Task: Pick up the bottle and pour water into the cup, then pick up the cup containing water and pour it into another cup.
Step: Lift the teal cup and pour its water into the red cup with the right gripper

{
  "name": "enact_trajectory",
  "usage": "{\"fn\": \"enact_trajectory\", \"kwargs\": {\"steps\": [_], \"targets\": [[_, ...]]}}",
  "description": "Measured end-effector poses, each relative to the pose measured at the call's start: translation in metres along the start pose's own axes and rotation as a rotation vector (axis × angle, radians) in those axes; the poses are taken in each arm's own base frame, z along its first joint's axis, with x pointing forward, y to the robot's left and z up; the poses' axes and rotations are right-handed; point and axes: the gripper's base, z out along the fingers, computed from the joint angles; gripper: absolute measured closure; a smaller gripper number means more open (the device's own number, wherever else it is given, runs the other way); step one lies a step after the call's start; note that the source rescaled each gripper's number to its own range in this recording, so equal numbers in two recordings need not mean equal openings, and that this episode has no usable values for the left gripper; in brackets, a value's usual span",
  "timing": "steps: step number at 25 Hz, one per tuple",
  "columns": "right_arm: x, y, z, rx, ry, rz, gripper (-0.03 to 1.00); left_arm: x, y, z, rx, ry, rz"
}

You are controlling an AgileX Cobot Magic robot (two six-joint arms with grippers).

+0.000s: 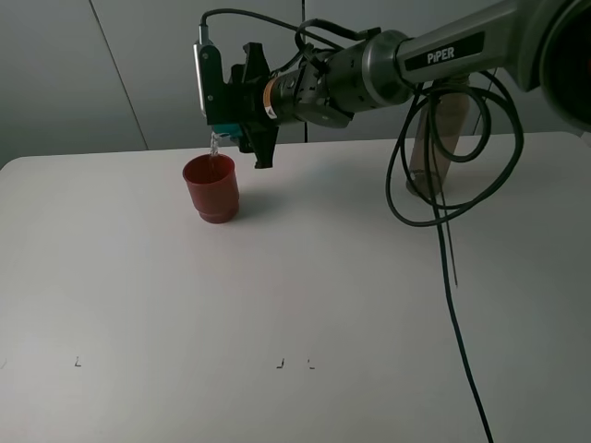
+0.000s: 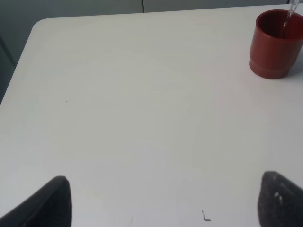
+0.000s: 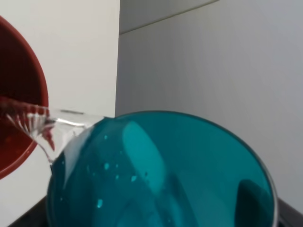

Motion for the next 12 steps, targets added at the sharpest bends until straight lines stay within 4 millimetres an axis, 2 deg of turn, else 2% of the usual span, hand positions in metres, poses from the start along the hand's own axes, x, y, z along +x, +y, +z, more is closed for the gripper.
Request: {"fn": "enact_trajectory", "kwargs": {"steps": [12], "targets": [[-0.0009,0.0003,0.0,0.0,-0.002,-0.086,0.82,0.0,0.0,0.0,0.0,0.0,0.0]]}}
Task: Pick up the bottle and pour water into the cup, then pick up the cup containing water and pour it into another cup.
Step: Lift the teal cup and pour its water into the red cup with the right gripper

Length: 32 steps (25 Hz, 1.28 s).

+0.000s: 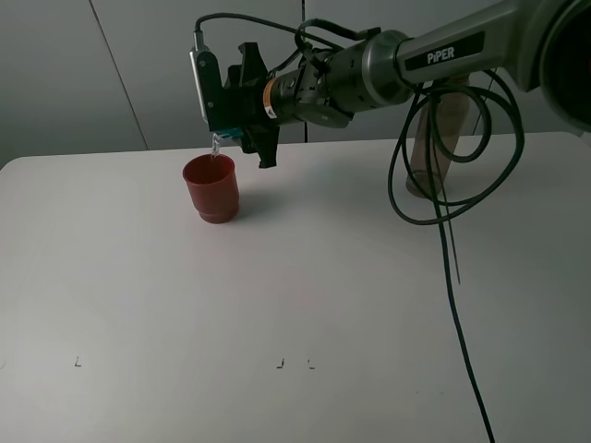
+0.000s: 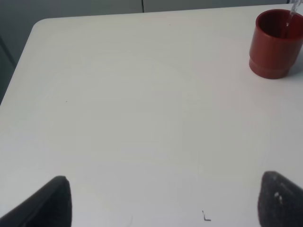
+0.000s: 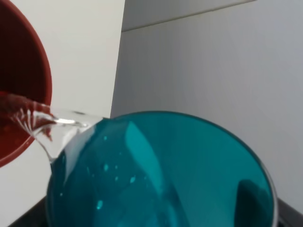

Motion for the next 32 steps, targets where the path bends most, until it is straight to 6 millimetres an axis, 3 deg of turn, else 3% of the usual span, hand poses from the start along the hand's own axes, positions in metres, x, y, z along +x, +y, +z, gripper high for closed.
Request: {"fn": "enact_trajectory", "kwargs": {"steps": [7,32], "targets": [[-0.011,-0.01,0.0,0.033,-0.022,-0.02,0.82,0.0,0.0,0.0,0.0,0.0,0.007],[-0.011,-0.011,-0.001,0.038,-0.018,-0.241,0.82,0.0,0.0,0.0,0.0,0.0,0.007]]}}
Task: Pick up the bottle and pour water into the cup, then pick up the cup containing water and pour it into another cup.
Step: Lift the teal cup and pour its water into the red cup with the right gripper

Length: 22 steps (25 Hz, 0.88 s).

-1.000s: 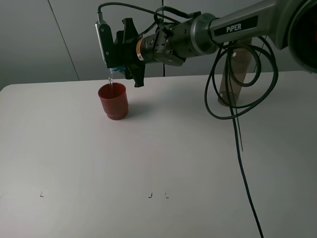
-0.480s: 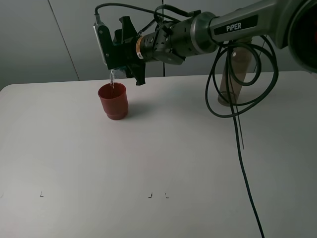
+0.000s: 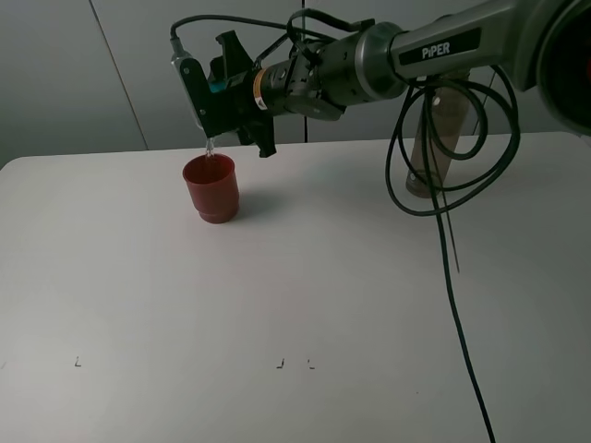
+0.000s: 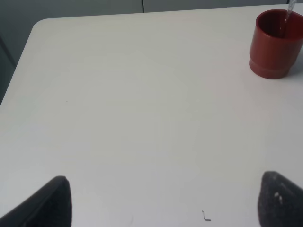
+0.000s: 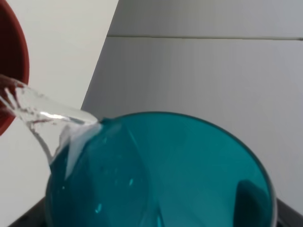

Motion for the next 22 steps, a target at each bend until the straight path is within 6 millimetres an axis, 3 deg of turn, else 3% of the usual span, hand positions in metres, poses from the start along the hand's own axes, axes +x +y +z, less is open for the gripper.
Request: {"fn": "enact_trajectory", "kwargs": {"steps": [22], "targets": [[-0.0005,-0.001,0.0,0.008,-0.005,-0.277,0.82,0.0,0.0,0.0,0.0,0.0,0.0]]}}
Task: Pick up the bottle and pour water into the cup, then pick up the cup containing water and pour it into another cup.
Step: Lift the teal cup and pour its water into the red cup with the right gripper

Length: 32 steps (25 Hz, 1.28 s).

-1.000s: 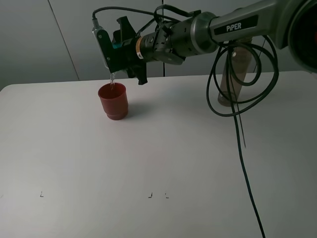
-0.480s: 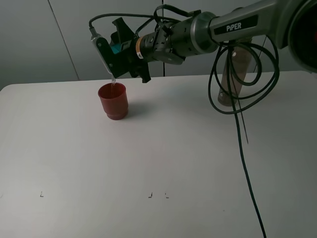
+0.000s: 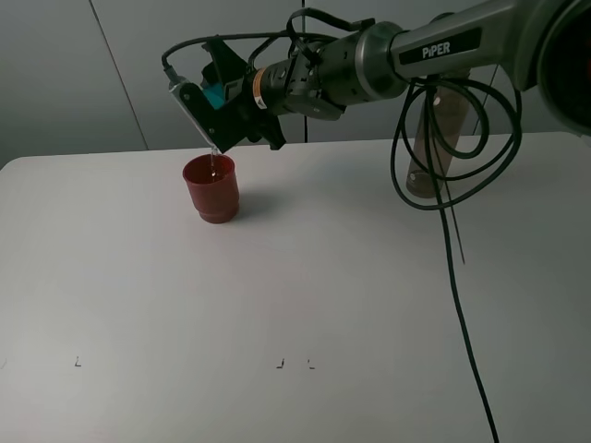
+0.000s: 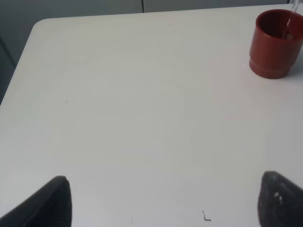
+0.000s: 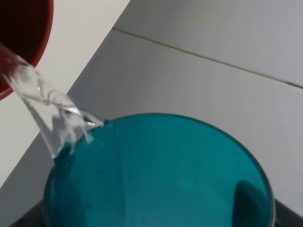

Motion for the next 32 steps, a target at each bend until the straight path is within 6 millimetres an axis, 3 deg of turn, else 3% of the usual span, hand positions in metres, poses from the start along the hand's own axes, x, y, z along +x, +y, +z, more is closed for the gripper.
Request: {"fn": "enact_trajectory", "kwargs": {"steps": [22,26,32], "targets": [[-0.0027,-0.0011,0.0001,0.006,-0.007,-0.077,0.82,0.0,0.0,0.0,0.0,0.0,0.0],[-0.0027,-0.0011,0.0001,0.006,-0.007,0.042,0.82,0.0,0.0,0.0,0.0,0.0,0.0],[-0.0013,-0.0046,-0.0025,0.008,-0.003,0.464,0.82,0.0,0.0,0.0,0.0,0.0,0.0]]}}
